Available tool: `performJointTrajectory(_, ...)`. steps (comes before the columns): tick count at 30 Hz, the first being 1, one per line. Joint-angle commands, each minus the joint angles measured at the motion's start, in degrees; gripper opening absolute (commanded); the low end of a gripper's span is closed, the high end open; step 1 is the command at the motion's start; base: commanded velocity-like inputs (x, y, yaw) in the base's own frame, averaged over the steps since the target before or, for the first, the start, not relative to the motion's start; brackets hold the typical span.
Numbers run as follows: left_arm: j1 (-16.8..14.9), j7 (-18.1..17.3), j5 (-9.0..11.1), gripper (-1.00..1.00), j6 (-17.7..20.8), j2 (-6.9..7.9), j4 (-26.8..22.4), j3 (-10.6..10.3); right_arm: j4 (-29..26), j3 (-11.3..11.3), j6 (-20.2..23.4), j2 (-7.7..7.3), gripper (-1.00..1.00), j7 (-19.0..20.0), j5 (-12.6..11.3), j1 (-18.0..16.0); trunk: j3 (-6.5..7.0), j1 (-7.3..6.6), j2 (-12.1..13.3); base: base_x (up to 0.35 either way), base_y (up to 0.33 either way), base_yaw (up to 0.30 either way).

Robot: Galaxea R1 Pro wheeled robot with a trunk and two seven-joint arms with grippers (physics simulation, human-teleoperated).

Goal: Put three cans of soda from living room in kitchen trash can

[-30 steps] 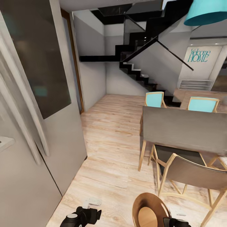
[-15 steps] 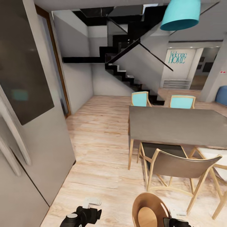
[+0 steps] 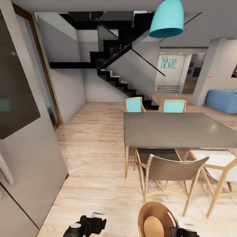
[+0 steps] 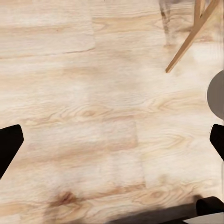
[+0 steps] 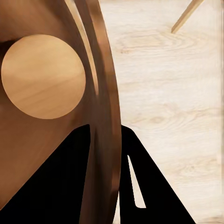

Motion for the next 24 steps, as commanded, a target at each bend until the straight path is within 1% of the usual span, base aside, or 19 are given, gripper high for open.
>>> performJointTrajectory(1,0.0,0.0,0.0,1.00,0.0,0.00,0.0,-0.1,0.0,0.0,0.0,0.00,-1.00,0.4,-0.2,0.0,0.26,-0.23,0.4,0.000,0.000,-0.231)
performJointTrajectory(8,0.0,0.0,-0.1,1.00,0.0,0.01,0.2,-0.2,0.0,0.0,0.0,-0.01,-1.00,0.5,-0.2,0.0,2.01,-1.77,3.2,0.000,0.000,-0.231)
performJointTrajectory(24,0.0,0.0,-0.1,1.00,-0.1,0.08,0.4,-0.2,0.0,0.0,0.0,-0.08,-1.00,0.6,-0.2,0.0,3.16,-1.77,3.2,0.000,0.000,-0.223)
